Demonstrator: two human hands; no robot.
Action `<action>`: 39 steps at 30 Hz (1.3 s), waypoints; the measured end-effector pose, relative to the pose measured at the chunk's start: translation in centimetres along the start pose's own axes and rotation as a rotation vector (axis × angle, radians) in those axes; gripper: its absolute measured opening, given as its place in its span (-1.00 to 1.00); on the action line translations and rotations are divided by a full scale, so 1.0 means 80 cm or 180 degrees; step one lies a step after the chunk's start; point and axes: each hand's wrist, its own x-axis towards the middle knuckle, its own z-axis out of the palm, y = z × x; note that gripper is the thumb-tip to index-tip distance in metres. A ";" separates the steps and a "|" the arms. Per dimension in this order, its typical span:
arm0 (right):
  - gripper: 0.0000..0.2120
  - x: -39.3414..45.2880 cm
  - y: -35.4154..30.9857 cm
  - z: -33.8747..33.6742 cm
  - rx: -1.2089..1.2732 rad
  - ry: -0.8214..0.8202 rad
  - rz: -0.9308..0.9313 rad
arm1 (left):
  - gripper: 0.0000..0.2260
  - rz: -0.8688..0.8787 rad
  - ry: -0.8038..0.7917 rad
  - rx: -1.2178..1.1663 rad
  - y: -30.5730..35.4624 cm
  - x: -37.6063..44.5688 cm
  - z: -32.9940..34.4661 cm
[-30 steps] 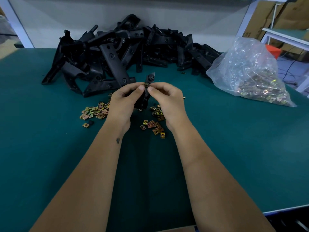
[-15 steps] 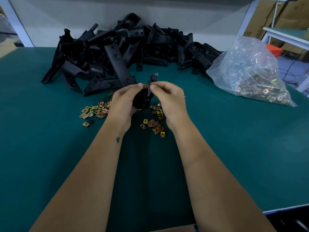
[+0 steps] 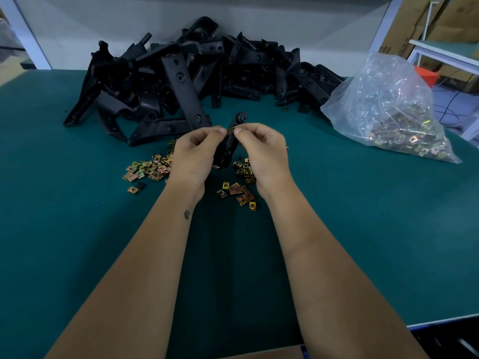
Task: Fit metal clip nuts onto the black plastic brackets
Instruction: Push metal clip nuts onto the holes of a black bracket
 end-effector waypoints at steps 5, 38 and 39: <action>-0.86 -0.002 0.000 0.004 0.0011 0.0080 0.0030 | -0.77 0.0057 0.0148 0.0089 -0.002 0.001 0.004; -0.90 -0.001 -0.003 -0.006 0.0368 -0.0429 0.0396 | -0.82 0.0077 -0.0180 0.0205 0.001 -0.003 -0.001; -0.90 -0.001 -0.002 -0.006 0.0323 -0.0425 0.0394 | -0.84 0.0083 -0.0225 0.0209 0.001 -0.003 -0.002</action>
